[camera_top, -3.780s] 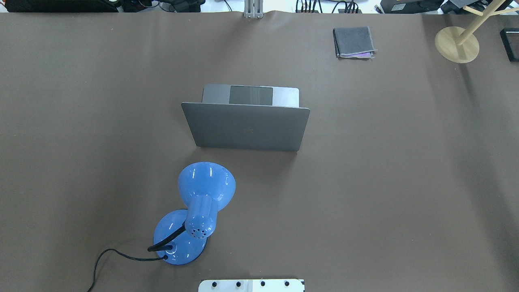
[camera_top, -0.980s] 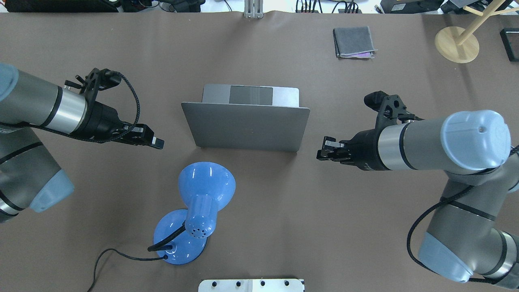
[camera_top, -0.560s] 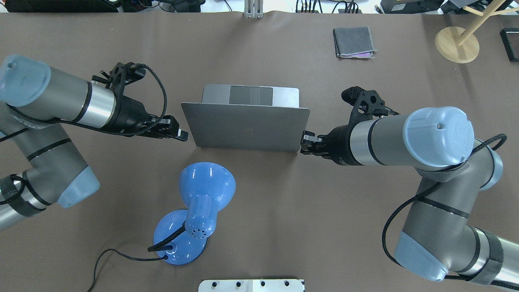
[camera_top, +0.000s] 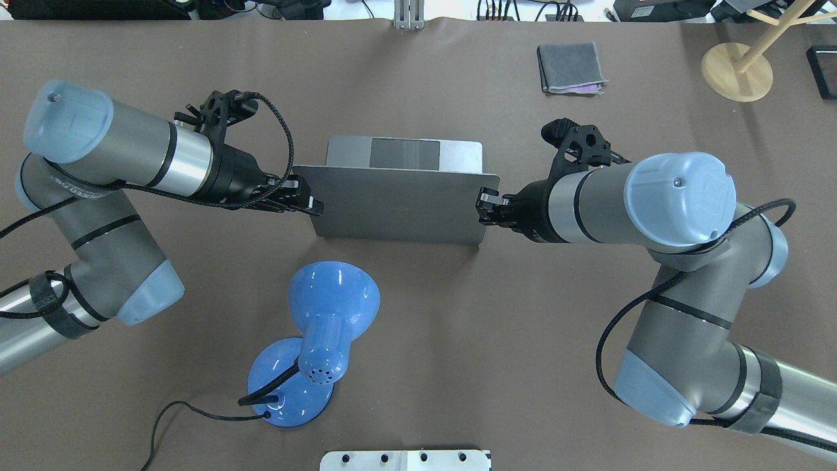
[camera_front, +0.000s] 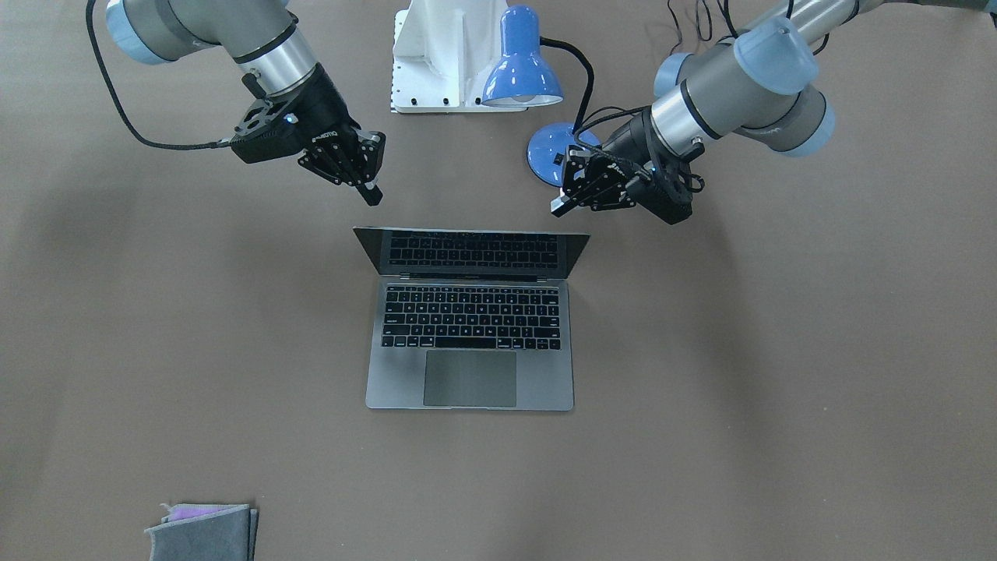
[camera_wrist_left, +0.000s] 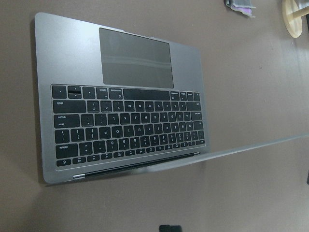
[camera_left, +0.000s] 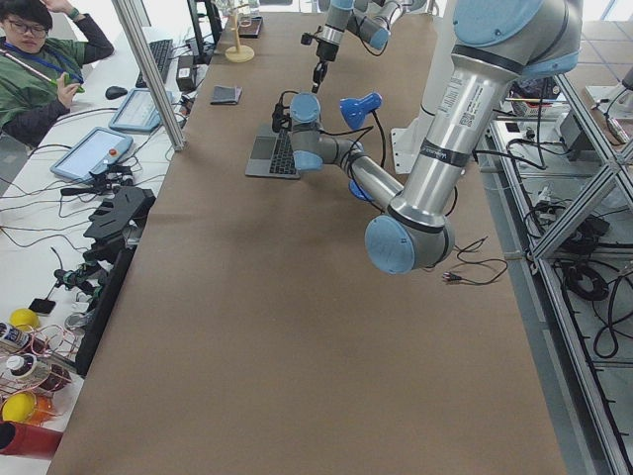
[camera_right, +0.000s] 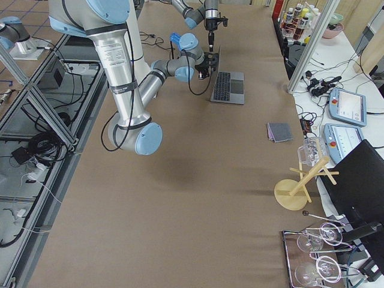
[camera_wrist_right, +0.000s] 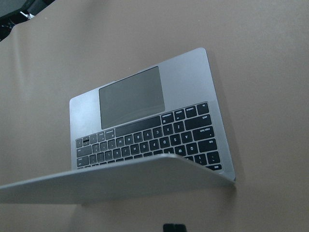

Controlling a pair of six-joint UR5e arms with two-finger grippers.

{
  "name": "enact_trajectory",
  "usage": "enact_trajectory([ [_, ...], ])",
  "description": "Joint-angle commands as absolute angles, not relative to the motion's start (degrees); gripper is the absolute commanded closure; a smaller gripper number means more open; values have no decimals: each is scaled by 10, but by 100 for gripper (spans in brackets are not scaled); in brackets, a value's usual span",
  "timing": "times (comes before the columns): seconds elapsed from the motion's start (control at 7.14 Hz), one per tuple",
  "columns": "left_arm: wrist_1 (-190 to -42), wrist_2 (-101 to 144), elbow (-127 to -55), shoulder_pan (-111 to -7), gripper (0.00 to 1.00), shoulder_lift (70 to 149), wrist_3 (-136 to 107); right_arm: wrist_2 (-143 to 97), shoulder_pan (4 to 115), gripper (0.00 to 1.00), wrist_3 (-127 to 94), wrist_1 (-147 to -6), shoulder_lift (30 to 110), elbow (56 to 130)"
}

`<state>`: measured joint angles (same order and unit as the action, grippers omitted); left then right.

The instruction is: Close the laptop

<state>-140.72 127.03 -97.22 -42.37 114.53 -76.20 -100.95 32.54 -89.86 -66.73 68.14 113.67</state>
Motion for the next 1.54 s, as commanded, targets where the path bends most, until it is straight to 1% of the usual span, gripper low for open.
enact_trajectory([
  [0.0, -1403, 1249, -969, -425, 100, 1151, -762, -1010, 343, 100, -897, -667, 672, 1123],
  [0.42, -1400, 1214, -956, -427, 100, 1162, -759, -1010, 356, 100, -894, -666, 652, 1094],
  [0.84, -1399, 1194, -898, -441, 100, 1196, -758, -1009, 364, 100, -893, -665, 644, 1077],
  [1.12, -1399, 1175, -869, -448, 100, 1215, -758, -1009, 379, 100, -894, -664, 602, 1013],
  [1.26, -1400, 1156, -843, -450, 100, 1230, -758, -1007, 387, 100, -893, -660, 590, 984],
  [1.4, -1400, 1140, -816, -450, 100, 1239, -758, -1002, 392, 100, -893, -660, 565, 940],
])
